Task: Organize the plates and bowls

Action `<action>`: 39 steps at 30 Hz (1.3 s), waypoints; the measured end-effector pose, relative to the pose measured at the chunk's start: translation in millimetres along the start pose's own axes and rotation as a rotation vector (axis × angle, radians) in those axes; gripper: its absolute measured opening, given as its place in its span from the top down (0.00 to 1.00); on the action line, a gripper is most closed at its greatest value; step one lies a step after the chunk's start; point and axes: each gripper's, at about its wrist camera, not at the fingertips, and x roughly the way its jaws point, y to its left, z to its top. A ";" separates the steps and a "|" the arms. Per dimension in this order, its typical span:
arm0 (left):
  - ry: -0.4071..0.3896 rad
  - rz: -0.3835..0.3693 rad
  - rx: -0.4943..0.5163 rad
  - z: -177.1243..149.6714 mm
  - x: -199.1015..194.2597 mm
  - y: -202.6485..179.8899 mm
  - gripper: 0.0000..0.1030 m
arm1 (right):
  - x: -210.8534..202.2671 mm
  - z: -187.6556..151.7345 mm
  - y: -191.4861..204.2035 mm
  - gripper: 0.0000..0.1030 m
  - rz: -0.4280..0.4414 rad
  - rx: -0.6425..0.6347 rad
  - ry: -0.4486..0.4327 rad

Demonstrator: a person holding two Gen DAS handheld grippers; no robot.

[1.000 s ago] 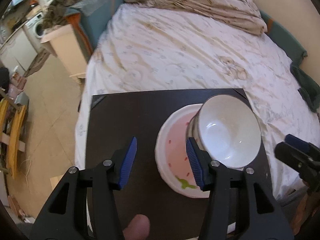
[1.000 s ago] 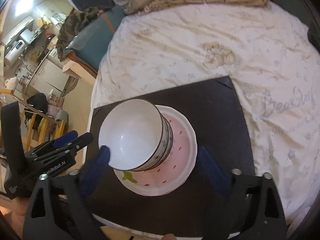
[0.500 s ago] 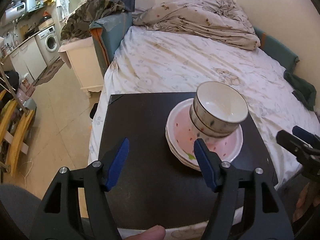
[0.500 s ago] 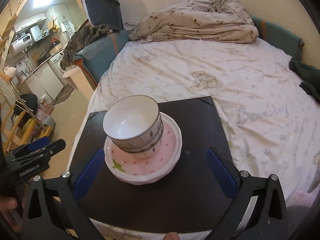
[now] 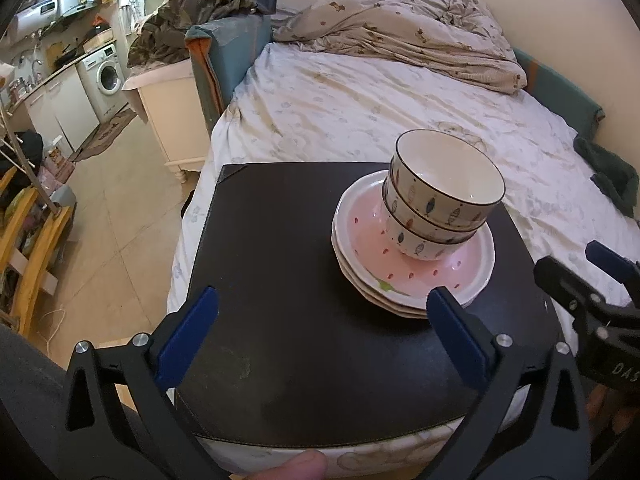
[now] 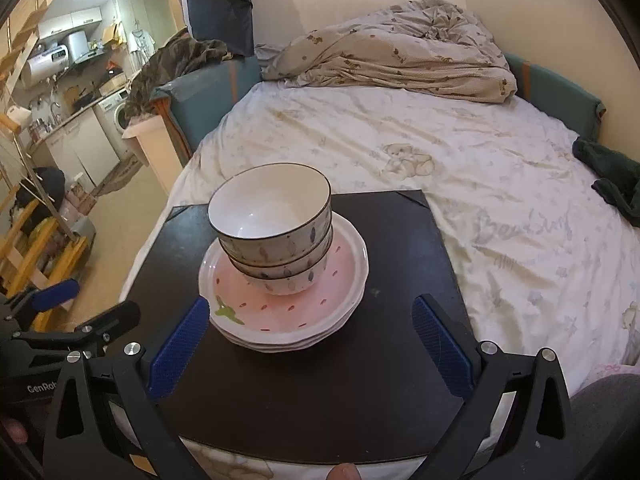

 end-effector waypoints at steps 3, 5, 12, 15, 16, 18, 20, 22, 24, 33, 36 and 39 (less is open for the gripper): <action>-0.007 0.004 0.005 0.7 -0.4 -0.7 0.00 | 1.8 -1.5 2.4 0.00 -0.029 -0.024 -0.002; -0.009 -0.004 0.005 1.5 -0.8 -1.1 0.00 | 3.6 -2.1 0.6 0.00 -0.028 -0.016 0.006; -0.006 -0.020 0.019 1.0 -2.6 -4.3 0.00 | 5.4 -3.9 -1.4 0.00 -0.042 -0.009 0.021; -0.002 -0.024 0.015 1.2 -2.5 -4.4 0.00 | 4.9 -4.2 -1.3 0.00 -0.045 -0.007 0.021; -0.001 -0.024 0.012 1.5 -2.0 -4.0 0.00 | 5.3 -4.2 -1.1 0.00 -0.046 -0.008 0.022; 0.001 -0.027 0.008 1.8 -2.1 -2.8 0.00 | 5.3 -4.3 -1.3 0.00 -0.045 -0.009 0.023; 0.000 -0.029 0.006 1.8 -2.7 -2.3 0.00 | 5.3 -4.5 -1.5 0.00 -0.047 -0.013 0.025; 0.000 -0.030 0.006 1.8 -2.7 -1.8 0.00 | 5.4 -4.5 -1.4 0.00 -0.049 -0.016 0.025; 0.002 -0.033 0.003 2.0 -2.9 -1.7 0.00 | 5.5 -4.5 -1.1 0.00 -0.048 -0.014 0.026; 0.002 -0.036 0.002 3.2 -2.8 -2.3 0.00 | 8.5 -3.6 -4.9 0.00 -0.039 0.012 0.036; 0.002 -0.037 0.002 4.7 -2.8 -3.3 0.00 | 8.4 -3.8 -5.1 0.00 -0.038 0.016 0.035; -0.001 -0.038 0.003 5.6 -3.1 -4.4 0.00 | 8.3 -3.7 -4.6 0.00 -0.044 0.008 0.033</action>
